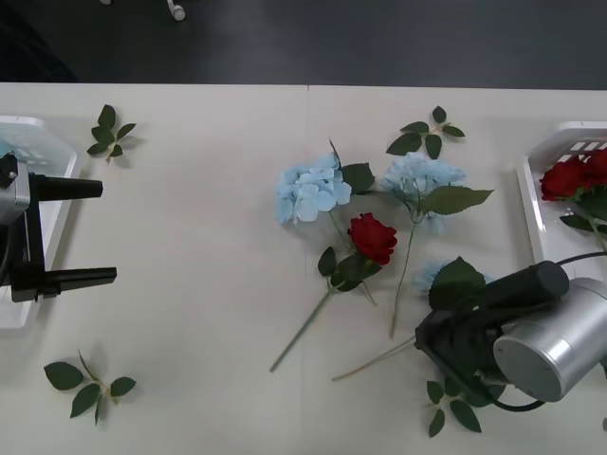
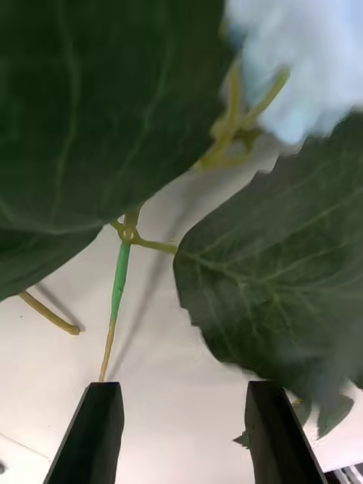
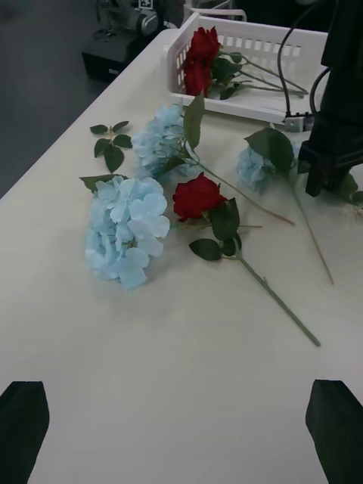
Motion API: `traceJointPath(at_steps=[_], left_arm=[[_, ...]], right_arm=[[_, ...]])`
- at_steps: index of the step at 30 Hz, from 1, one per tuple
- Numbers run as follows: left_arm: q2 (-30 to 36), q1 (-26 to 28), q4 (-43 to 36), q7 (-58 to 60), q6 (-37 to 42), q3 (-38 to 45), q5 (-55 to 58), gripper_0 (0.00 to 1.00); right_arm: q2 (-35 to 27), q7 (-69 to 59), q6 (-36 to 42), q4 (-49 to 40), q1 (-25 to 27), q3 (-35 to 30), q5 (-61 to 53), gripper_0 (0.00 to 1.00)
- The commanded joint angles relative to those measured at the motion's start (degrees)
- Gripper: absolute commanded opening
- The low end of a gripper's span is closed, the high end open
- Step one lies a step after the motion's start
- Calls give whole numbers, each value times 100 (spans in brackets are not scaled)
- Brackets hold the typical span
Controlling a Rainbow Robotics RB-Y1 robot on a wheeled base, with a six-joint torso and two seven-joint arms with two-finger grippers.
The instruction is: Put the red flowers into the right box and the blue flowers into the left box
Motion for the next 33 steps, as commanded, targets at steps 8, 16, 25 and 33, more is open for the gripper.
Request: traceJointPath(at_steps=[8, 16, 25, 33], left_arm=[[115, 160, -29, -62, -75, 93, 9, 100], [115, 160, -29, -62, -75, 93, 9, 100], [115, 160, -29, -62, -75, 93, 9, 100], [115, 160, -29, -62, -75, 93, 9, 100]], right_arm=[[449, -416, -15, -118, -18, 10, 196, 47], [660, -512, -6, -91, -1, 124, 424, 47], [836, -539, -261, 322, 17, 186, 679, 47], [1056, -539, -543, 656, 17, 195, 855, 47]])
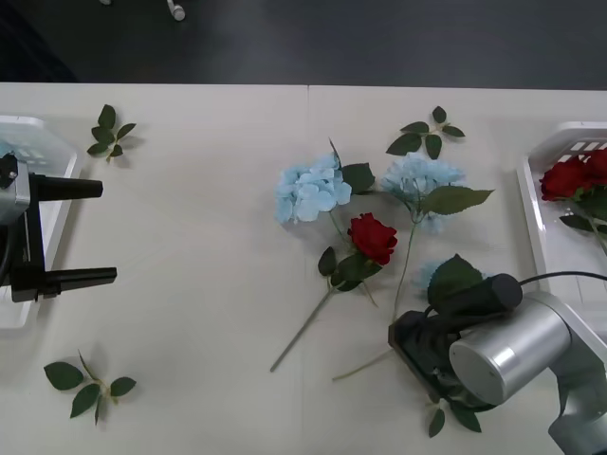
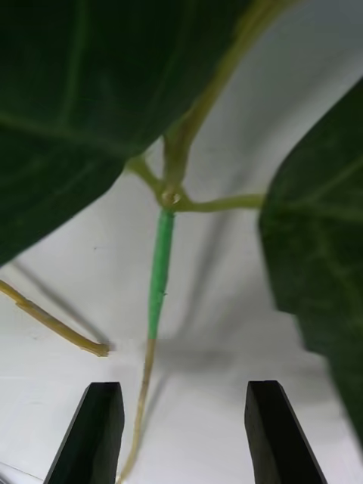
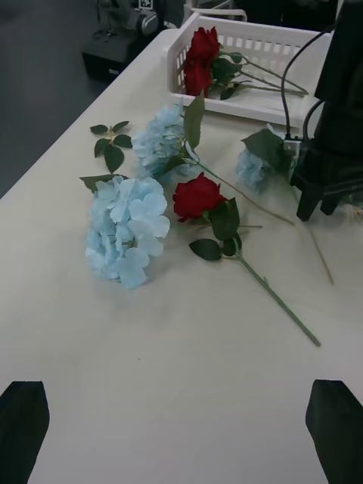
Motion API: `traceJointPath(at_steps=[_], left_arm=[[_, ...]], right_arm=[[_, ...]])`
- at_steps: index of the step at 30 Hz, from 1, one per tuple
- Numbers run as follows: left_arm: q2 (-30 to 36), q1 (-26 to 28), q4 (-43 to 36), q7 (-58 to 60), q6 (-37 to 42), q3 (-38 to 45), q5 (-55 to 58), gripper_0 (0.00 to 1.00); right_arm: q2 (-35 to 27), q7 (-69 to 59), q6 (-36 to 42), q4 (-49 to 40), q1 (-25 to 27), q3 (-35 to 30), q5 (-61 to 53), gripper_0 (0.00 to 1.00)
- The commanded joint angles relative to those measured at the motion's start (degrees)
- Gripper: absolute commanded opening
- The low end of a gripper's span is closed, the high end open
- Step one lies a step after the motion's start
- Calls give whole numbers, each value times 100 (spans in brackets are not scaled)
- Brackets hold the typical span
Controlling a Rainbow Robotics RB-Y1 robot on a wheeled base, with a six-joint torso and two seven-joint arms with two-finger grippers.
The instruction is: Put the red flowers into the right box and the blue flowers into the left box
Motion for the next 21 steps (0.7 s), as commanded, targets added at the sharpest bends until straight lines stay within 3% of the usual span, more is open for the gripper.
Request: traceJointPath(at_steps=[1, 12, 13, 15, 16, 21], left_arm=[[115, 160, -30, -62, -74, 93, 9, 100], [115, 160, -30, -62, -74, 93, 9, 100], [115, 160, -30, -62, -74, 93, 9, 100], [115, 160, -30, -62, -74, 93, 9, 100], [115, 160, -30, -62, -74, 93, 9, 100], [115, 160, -30, -62, -74, 93, 9, 100]], right_arm=[[197, -222, -177, 69, 17, -14, 65, 47], [311, -240, -441, 420, 17, 56, 223, 47], [320, -249, -467, 447, 17, 56, 241, 43], [329, -240, -476, 491, 17, 56, 267, 6], [329, -240, -476, 508, 17, 56, 276, 0], [329, -222, -441, 508, 17, 100, 320, 0]])
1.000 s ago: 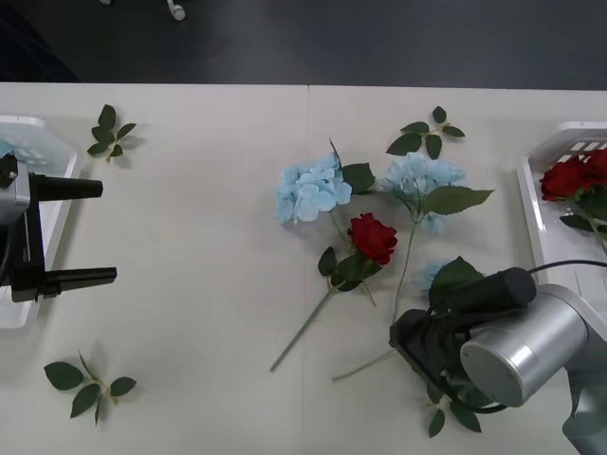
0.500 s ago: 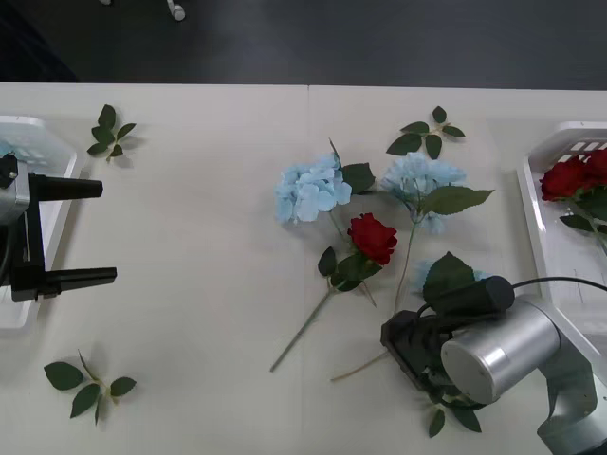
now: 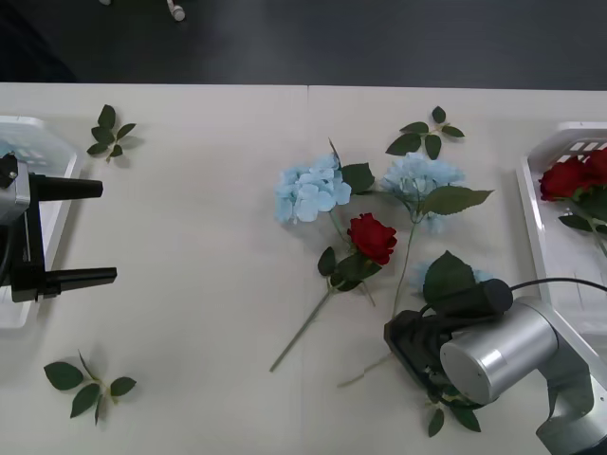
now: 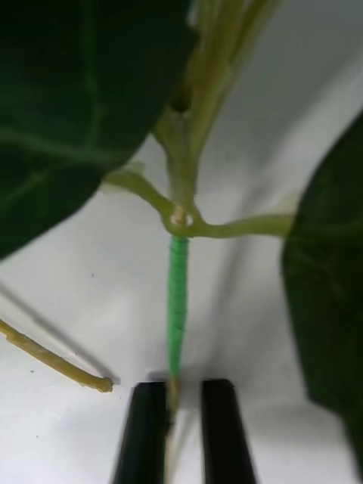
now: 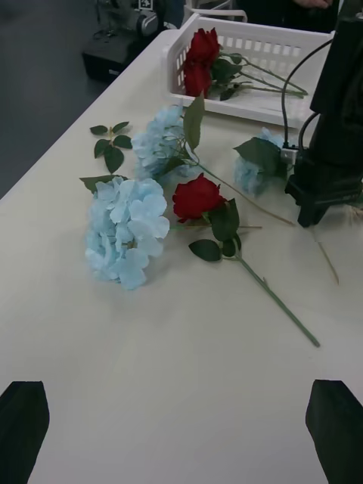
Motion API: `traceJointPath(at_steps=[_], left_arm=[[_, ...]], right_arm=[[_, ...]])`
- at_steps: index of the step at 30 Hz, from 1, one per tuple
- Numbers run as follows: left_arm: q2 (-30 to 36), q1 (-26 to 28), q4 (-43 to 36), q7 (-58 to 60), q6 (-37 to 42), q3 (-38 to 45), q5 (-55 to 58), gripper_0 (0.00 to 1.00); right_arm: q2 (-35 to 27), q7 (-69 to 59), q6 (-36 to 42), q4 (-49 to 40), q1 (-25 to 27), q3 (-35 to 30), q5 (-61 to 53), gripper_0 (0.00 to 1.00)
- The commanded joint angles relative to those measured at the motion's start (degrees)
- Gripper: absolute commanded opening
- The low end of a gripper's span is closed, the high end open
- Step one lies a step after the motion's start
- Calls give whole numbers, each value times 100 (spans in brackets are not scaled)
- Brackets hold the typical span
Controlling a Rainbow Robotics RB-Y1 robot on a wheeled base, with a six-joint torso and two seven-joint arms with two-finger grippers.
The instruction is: Put the red flowers into the right box and the blue flowers into the left box
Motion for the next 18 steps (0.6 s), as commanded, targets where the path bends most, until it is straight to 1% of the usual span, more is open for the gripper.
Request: traceJointPath(at_steps=[1, 4, 7, 12, 13, 18], left_arm=[[115, 160, -30, -62, -74, 93, 9, 100], [115, 160, -30, -62, -74, 93, 9, 100], [115, 160, -30, -62, -74, 93, 9, 100], [115, 160, -30, -62, -74, 93, 9, 100], [115, 160, -30, -62, -74, 93, 9, 100], [115, 160, -30, -62, -74, 93, 9, 100]], right_arm=[[139, -222, -75, 137, 16, 96, 117, 0], [131, -213, -13, 66, 16, 104, 152, 0], [51, -169, 347, -241, 16, 122, 152, 0], [-274, -134, 1349, -1428, -1, 78, -6, 0], [-370, -117, 1604, -1788, -1, 16, -173, 0], [-652, -73, 2263, -2825, -54, -107, -463, 0]])
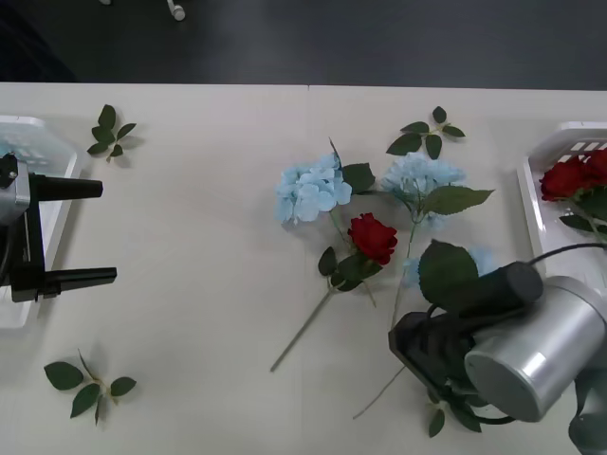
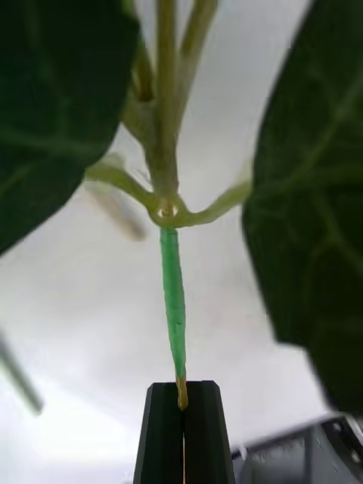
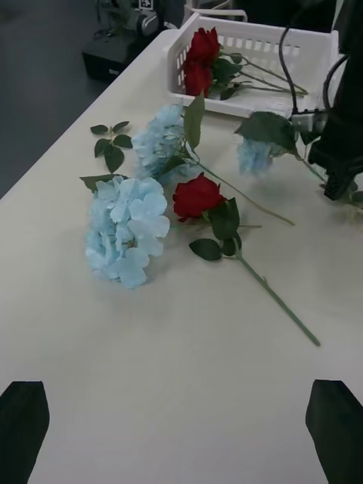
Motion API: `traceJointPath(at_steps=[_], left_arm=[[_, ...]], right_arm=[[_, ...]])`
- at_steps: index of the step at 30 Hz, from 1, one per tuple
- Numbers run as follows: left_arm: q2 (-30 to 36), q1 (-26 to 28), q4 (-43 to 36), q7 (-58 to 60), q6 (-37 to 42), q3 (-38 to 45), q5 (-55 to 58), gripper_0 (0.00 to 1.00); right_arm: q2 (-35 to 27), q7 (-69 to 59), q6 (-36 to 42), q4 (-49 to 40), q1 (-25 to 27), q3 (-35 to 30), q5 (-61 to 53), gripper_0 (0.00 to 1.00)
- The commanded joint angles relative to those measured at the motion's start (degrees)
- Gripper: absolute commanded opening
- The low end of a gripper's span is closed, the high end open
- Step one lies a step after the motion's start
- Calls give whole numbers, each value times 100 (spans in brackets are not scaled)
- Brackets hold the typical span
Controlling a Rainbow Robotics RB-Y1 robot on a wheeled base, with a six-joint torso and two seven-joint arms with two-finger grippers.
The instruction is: Put the red flowers into the right box and the blue flowers into the left box
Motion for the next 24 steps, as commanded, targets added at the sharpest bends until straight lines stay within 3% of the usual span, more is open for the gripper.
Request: traceJointPath(at_steps=[1, 6, 13, 17, 24], left_arm=[[115, 159, -32, -62, -74, 93, 9, 100], [115, 159, -32, -62, -74, 93, 9, 100], [115, 159, -32, -62, -74, 93, 9, 100], [115, 159, -32, -62, -74, 93, 9, 100], [115, 159, -32, -62, -74, 93, 9, 100]], right_arm=[[-318, -38, 483, -1115, -69, -164, -96, 0], [-652, 322, 817, -2008, -122, -331, -105, 0], [-793, 2019, 729, -2008, -113, -718, 97, 0], [-811, 3249, -27, -2008, -113, -876, 335, 0], [-696, 5508, -1495, -1009, -113, -911, 467, 0]])
